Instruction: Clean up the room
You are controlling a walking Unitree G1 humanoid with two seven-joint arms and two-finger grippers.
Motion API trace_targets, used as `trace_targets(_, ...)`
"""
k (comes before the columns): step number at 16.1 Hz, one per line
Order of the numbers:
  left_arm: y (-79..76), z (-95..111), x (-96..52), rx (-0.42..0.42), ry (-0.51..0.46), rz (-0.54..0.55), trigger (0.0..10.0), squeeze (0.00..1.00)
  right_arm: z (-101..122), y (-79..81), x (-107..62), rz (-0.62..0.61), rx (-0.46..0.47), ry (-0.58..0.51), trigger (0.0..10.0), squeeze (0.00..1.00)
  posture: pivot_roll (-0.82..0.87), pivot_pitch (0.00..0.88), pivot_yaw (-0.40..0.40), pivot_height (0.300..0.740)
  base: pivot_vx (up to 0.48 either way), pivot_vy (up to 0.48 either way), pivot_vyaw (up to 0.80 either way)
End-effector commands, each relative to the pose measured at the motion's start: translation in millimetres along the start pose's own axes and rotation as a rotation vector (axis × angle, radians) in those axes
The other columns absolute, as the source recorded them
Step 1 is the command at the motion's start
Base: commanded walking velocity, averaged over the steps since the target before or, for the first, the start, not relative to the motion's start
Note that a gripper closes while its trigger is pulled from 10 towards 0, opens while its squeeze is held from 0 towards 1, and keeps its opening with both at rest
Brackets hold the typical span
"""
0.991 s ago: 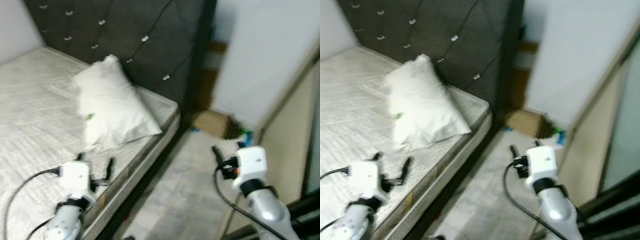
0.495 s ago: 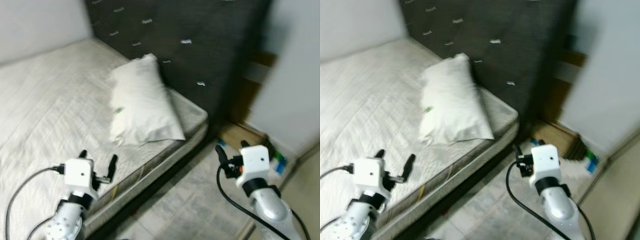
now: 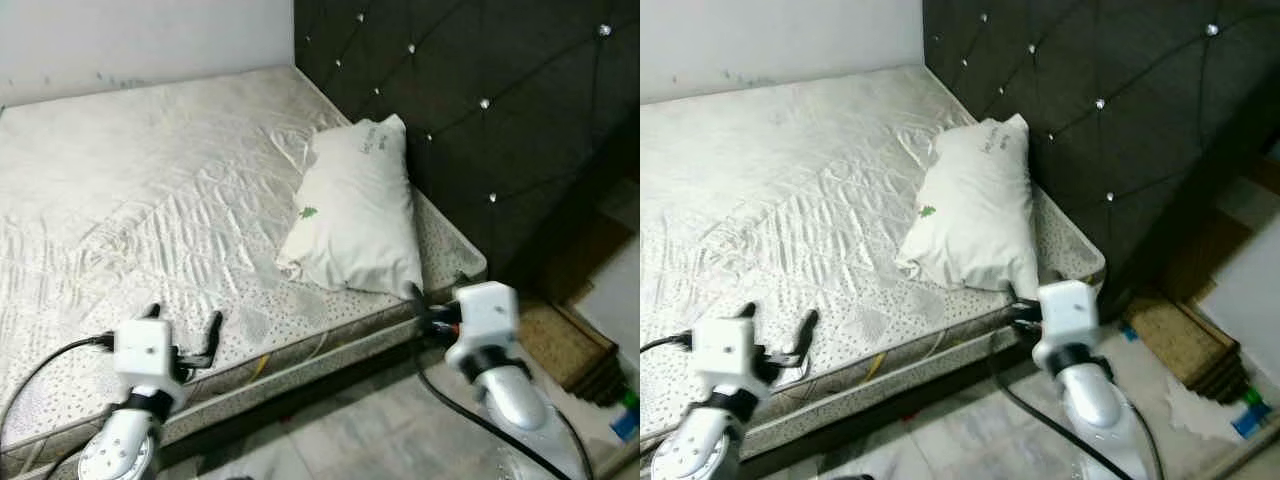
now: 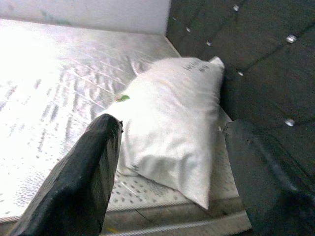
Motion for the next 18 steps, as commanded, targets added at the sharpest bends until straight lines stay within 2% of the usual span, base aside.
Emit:
trace_targets(1, 1.2, 1.4, 0.6, -0.003, 0.009, 0.045, 10.0, 0.00, -2.9, -9.1, -4.2, -0.023, -0.008, 0.017, 10.0, 0.00, 0.00, 0.100, -0.062, 0.740, 0.000, 0.000, 0.80)
trace_targets(2, 1.8, 1.0, 1.2, -0.023, 0.014, 0.047, 10.0, 0.00, -3.0, -8.1, -3.9, -0.018, -0.007, 0.017, 10.0, 0.00, 0.00, 0.100, -0.062, 0.740, 0.000, 0.000, 0.80)
trace_targets(9, -8.2, 5.0, 0.2, -0.027, -0.028, -0.043, 10.0, 0.00, -2.2, -7.3, -3.1, -0.001, -0.004, 0.018, 10.0, 0.00, -0.01, 0.101, -0.069, 0.740, 0.000, 0.000, 0.80)
trace_targets(14, -9.9, 6.3, 0.6, -0.029, -0.037, -0.056, 10.0, 0.00, -2.2, -4.9, -1.8, 0.005, 0.016, 0.012, 10.0, 0.00, -0.01, 0.103, -0.064, 0.740, 0.000, 0.000, 0.80)
trace_targets(18, -10.7, 8.1, 1.4, -0.039, -0.052, -0.071, 10.0, 0.00, -1.8, -5.1, -1.1, -0.003, 0.029, 0.009, 10.0, 0.00, -0.01, 0.101, -0.060, 0.740, 0.061, 0.000, 0.00)
Point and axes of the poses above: a point about 5 cm out from each wrist's last joint towards the gripper, its own x axis pointing out of the wrist towards the gripper, its own z axis along the axis of the wrist's last joint, y = z × x, the point moved 2 cm from there along x, pointing out of the wrist towards the gripper, and after that the axes turned 14 degrees about x, right-handed, at the moved point
